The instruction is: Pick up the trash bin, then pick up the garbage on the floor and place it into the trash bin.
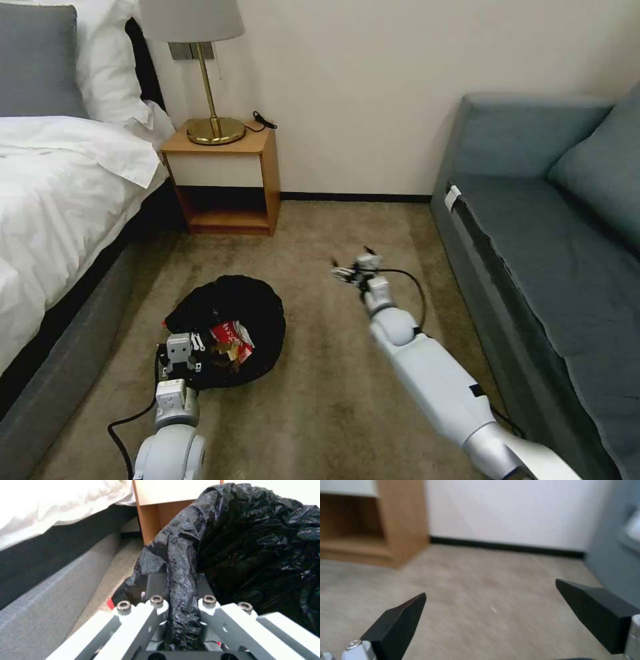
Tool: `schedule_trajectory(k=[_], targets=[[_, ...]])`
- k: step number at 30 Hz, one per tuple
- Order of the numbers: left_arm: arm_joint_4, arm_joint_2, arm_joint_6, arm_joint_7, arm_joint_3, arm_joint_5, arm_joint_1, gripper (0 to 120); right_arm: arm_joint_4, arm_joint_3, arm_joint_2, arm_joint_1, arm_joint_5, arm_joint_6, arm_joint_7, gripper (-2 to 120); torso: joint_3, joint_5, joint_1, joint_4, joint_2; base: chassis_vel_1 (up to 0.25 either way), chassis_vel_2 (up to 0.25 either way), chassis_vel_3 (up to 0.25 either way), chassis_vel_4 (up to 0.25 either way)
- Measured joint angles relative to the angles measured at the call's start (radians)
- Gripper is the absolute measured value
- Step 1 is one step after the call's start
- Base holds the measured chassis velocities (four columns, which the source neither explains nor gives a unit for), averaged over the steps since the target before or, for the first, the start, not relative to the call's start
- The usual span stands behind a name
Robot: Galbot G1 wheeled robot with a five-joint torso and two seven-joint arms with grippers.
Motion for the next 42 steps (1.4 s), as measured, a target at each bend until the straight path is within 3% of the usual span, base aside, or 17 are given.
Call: schedule_trajectory(k=[8, 14, 17, 18, 22, 23, 27, 29, 35, 42], targets=[[0.014, -0.006, -0.002, -0.02, 0.008, -0.014, -0.025, 4, -0.119, 0.078, 0.0, -0.003, 0.013, 0.019, 0.001, 100, 0.0, 0.0001, 0.0, 0.0001, 0.0, 0.0, 0.0, 0.0, 0.0], [0.02, -0.021, 0.002, -0.07, 0.016, -0.09, -0.06, 4, -0.134, 0.121, 0.004, -0.015, 0.018, 0.028, -0.001, 100, 0.0, 0.0, 0.0, 0.0003, 0.0, 0.0, 0.0, 0.0, 0.0], [0.034, -0.036, 0.009, -0.125, 0.018, -0.197, -0.094, 4, -0.123, 0.132, 0.004, -0.027, 0.018, 0.029, -0.002, 100, 0.0, 0.0, 0.0, 0.0002, 0.0, 0.0, 0.0, 0.0, 0.0], [0.034, -0.036, 0.009, -0.125, 0.018, -0.197, -0.094, 4, -0.123, 0.132, 0.004, -0.027, 0.018, 0.029, -0.002, 100, 0.0, 0.0, 0.0, 0.0002, 0.0, 0.0, 0.0, 0.0, 0.0], [0.056, -0.057, 0.028, -0.207, 0.015, -0.455, -0.15, 4, -0.061, 0.137, 0.003, -0.048, 0.033, 0.014, -0.001, 100, 0.0, -0.0001, 0.0, 0.0002, 0.0, 0.0, 0.0, 0.0, 0.0], [0.056, -0.057, 0.028, -0.207, 0.015, -0.455, -0.15, 4, -0.061, 0.137, 0.003, -0.048, 0.033, 0.014, -0.001, 100, 0.0, -0.0001, 0.0, 0.0002, 0.0, 0.0, 0.0, 0.0, 0.0], [0.083, -0.059, 0.026, -0.245, -0.004, -0.707, -0.193, 4, -0.025, 0.144, 0.003, -0.058, 0.038, 0.007, -0.001, 100, 0.0, -0.0001, 0.0, 0.0003, 0.0, 0.0, 0.0, 0.0, 0.0], [0.095, -0.054, 0.025, -0.254, -0.007, -0.749, -0.203, 4, -0.025, 0.145, 0.003, -0.058, 0.038, 0.007, -0.001, 100, 0.0, 0.0, 0.0, 0.0002, 0.0, 0.0, 0.0, 0.0, 0.0], [0.16, -0.042, 0.018, -0.274, -0.021, -0.804, -0.242, 4, -0.05, 0.154, 0.01, -0.056, 0.022, 0.01, -0.001, 100, 0.0, -0.0001, 0.0, 0.0002, 0.0, 0.0, 0.0, 0.0, 0.0], [0.222, -0.033, 0.009, -0.277, -0.023, -0.805, -0.272, 4, -0.065, 0.156, 0.023, -0.054, -0.001, 0.015, -0.004, 100, 0.0, -0.0001, 0.0, 0.0003, 0.0, 0.0, 0.0, 0.0, 0.0]])
